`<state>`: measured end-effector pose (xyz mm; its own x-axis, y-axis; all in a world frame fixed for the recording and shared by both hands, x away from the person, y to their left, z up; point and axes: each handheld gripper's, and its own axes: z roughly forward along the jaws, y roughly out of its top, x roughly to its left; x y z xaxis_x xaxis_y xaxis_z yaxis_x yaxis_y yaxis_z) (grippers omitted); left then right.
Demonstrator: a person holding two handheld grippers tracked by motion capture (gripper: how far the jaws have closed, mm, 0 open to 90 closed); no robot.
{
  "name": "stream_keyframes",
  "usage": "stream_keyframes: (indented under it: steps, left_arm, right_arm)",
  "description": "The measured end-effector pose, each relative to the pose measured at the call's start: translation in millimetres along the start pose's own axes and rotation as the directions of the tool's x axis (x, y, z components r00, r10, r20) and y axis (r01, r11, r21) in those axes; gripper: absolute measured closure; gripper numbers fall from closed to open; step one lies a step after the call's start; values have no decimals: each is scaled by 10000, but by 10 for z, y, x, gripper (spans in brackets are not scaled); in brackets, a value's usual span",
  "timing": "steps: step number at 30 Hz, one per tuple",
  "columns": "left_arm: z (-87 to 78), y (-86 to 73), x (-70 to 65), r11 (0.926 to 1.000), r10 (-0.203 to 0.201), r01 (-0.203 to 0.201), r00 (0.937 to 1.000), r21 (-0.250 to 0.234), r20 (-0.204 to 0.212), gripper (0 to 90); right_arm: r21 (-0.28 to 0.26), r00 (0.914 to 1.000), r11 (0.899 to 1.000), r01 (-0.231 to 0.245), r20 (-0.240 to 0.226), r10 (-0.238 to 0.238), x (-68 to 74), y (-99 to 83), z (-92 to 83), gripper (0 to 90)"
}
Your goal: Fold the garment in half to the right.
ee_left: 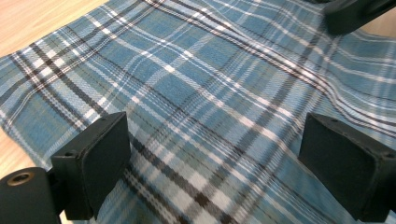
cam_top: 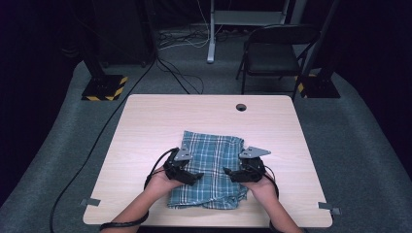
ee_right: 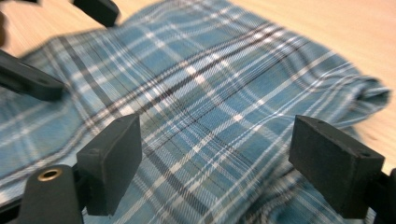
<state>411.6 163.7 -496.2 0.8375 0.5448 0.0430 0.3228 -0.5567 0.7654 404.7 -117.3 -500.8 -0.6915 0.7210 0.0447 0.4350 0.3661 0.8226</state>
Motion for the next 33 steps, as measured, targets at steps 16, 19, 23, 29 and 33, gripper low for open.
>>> stream_keyframes:
  steps: [16, 19, 23, 29, 33]
  left_arm:
    - [-201, -74, -127, 9998, 166, -164, 9997, -122, 158, 88]
    - [-112, -135, -151, 9983, 461, -466, 9988, 345, 138, 85]
    - [-34, -169, -170, 9955, 763, -767, 9970, 552, 82, 78]
    - [6, -208, -140, 9964, 519, -542, 9980, 656, 365, 79]
    - [33, -226, -133, 9966, 429, -459, 9981, 680, 449, 79]
  right_arm:
    - [1169, 9998, 9930, 164, -119, -152, -104, -76, 336, 150]
    - [1184, 9997, 9927, 222, -84, -213, -122, -78, 341, 150]
    - [1150, 9999, 9933, 135, -22, -133, -152, -87, 328, 150]
    - [909, 9983, 9958, 85, 570, -137, -160, -50, 217, 155]
    - [172, 9980, 9998, -26, 625, 15, -93, 44, 68, 156]
